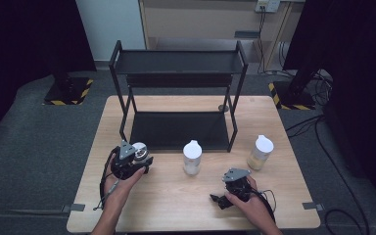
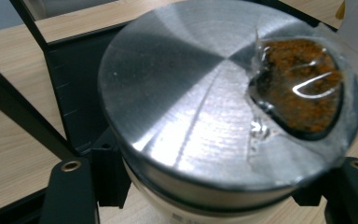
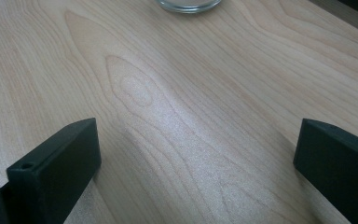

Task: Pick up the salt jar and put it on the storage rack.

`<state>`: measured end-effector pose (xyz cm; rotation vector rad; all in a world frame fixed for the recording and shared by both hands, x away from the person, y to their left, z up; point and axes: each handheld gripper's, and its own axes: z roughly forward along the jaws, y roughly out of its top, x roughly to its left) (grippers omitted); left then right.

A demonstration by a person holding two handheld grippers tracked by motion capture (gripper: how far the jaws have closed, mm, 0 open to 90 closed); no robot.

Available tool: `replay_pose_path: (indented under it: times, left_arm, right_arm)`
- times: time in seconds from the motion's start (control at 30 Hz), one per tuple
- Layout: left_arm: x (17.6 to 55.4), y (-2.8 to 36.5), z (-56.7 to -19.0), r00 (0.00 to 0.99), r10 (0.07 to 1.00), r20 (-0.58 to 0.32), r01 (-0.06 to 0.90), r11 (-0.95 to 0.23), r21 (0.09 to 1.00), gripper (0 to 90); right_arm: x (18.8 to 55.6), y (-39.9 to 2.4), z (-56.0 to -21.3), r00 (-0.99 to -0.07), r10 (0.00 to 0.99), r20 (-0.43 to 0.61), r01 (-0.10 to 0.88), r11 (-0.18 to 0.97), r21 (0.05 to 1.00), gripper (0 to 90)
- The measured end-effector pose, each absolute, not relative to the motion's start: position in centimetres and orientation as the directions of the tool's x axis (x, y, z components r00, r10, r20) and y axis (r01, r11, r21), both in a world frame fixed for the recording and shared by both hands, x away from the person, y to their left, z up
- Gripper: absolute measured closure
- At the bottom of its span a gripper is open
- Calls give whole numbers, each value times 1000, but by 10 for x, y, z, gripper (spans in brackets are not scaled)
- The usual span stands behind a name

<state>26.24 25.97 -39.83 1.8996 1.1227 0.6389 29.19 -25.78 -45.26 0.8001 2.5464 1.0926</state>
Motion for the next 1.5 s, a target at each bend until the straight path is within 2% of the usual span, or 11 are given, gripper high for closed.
replay_pose_path:
  times: [1.5]
  left_arm:
    - [314, 233, -395, 459, 888, 43, 474, -285, 833, 299]
  right_arm:
    - [292, -258, -453, -816, 578, -18, 385, 566, 729, 10]
